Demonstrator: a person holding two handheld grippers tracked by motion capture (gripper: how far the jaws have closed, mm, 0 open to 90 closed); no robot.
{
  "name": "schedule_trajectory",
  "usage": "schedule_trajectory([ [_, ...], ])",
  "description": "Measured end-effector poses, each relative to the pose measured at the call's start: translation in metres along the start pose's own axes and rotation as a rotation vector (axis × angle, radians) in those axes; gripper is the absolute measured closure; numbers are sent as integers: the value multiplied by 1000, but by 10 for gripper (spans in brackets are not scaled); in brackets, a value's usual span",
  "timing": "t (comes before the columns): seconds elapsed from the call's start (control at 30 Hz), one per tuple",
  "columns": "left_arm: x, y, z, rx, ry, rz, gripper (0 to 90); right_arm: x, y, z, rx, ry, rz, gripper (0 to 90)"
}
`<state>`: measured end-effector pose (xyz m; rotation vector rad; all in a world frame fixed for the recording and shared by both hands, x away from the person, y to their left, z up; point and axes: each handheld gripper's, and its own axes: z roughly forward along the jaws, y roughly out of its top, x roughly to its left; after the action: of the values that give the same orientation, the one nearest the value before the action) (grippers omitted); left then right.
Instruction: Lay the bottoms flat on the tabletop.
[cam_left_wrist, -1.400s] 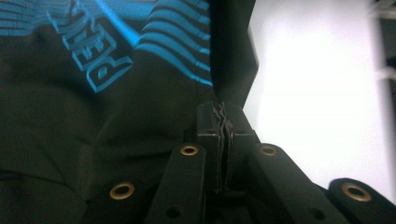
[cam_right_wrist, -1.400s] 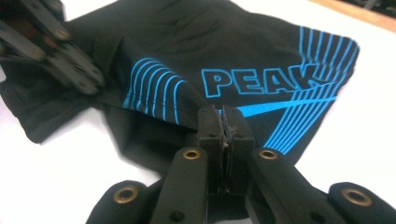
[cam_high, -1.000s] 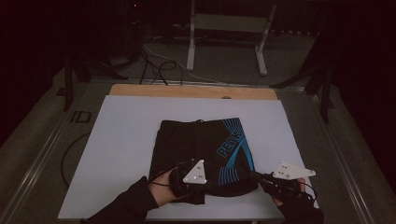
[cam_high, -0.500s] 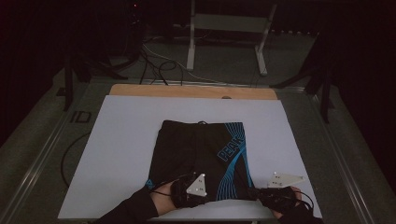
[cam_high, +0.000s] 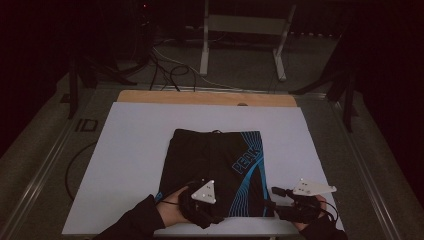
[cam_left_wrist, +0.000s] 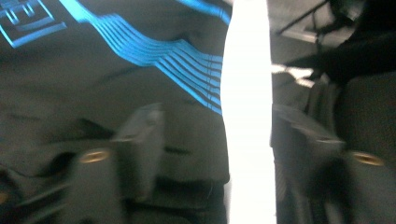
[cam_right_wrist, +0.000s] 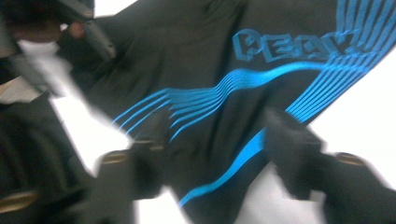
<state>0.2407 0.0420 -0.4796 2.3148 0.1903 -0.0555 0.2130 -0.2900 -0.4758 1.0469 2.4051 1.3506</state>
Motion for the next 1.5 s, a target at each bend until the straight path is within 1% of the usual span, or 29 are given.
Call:
schedule_trajectory([
  [0.03, 1, 0, -2, -11, 1, -5, 271, -1, 2, 0, -12, -3, -1, 320],
  [0.07, 2, 1, -4, -22, -16, -15, 217, -2, 3, 0, -24, 0, 0, 270],
  [0.1, 4, 1, -7, -31, -20, -21, 149, -3, 5, 0, -38, 4, -5, 205],
  [0.17, 6, 1, -10, -61, -18, -43, 95, -5, 10, 1, -53, 16, -5, 179],
  [0.23, 10, 0, -14, -70, -12, -41, 53, -6, 13, 3, -65, 16, -19, 146],
  [0.3, 13, -2, -18, -93, 2, -50, 24, -7, 17, 6, -75, 30, -20, 142],
  [0.37, 17, -3, -23, -106, -1, -59, 16, -9, 20, 9, -80, 36, -25, 135],
  [0.43, 21, -5, -27, -112, 12, -69, 15, -10, 23, 11, -88, 41, -22, 129],
  [0.47, 22, -6, -29, -114, 14, -74, 15, -11, 25, 12, -89, 36, -26, 128],
  [0.57, 28, -9, -35, -124, 37, -86, 15, -14, 28, 16, -95, 24, -31, 124],
  [0.6, 30, -9, -37, -131, 54, -91, 15, -15, 29, 18, -99, 28, -28, 123],
  [0.63, 33, -11, -40, -136, 63, -96, 15, -17, 31, 19, -98, 24, -32, 122],
  [0.67, 35, -12, -42, -137, 75, -98, 16, -18, 32, 21, -100, 12, -35, 122],
  [0.7, 38, -13, -45, -145, 85, -106, 16, -19, 34, 22, -104, 17, -31, 122],
  [0.73, 41, -15, -48, -146, 88, -115, 17, -20, 35, 24, -106, 19, -33, 119],
  [0.8, 47, -18, -54, -147, 114, -127, 16, -22, 39, 28, -112, 13, -36, 116],
  [0.83, 51, -20, -56, -148, 117, -139, 16, -23, 41, 30, -112, 18, -35, 113],
  [0.87, 54, -22, -59, -154, 127, -148, 16, -25, 43, 32, -111, 8, -41, 111],
  [0.93, 60, -26, -64, -159, 150, -165, 16, -27, 47, 36, -121, 15, -40, 110],
  [1.0, 66, -30, -68, -155, 177, -176, 16, -29, 50, 40, -125, 0, -46, 109],
  [1.07, 72, -34, -72, -161, 197, -195, 16, -32, 53, 45, -122, 5, -38, 108],
  [1.1, 75, -36, -73, -162, 212, -202, 16, -34, 55, 47, -120, -5, -42, 108],
  [1.17, 82, -40, -77, -167, 228, -223, 16, -38, 58, 52, -117, -8, -40, 108],
  [1.3, 96, -45, -84, -164, 281, -246, 16, -46, 66, 60, -118, -39, -48, 108],
  [1.33, 100, -46, -86, -168, 292, -253, 16, -48, 68, 61, -126, -43, -49, 108],
  [1.37, 103, -47, -87, -164, 311, -258, 16, -51, 70, 63, -122, -44, -45, 107],
  [1.43, 111, -49, -89, -170, 330, -276, 16, -56, 74, 67, -128, -71, -43, 106],
  [1.47, 115, -50, -90, -162, 346, -286, 15, -59, 76, 69, -128, -69, -42, 103],
  [1.5, 118, -51, -91, -164, 354, -294, 15, -62, 78, 71, -126, -77, -31, 102],
])
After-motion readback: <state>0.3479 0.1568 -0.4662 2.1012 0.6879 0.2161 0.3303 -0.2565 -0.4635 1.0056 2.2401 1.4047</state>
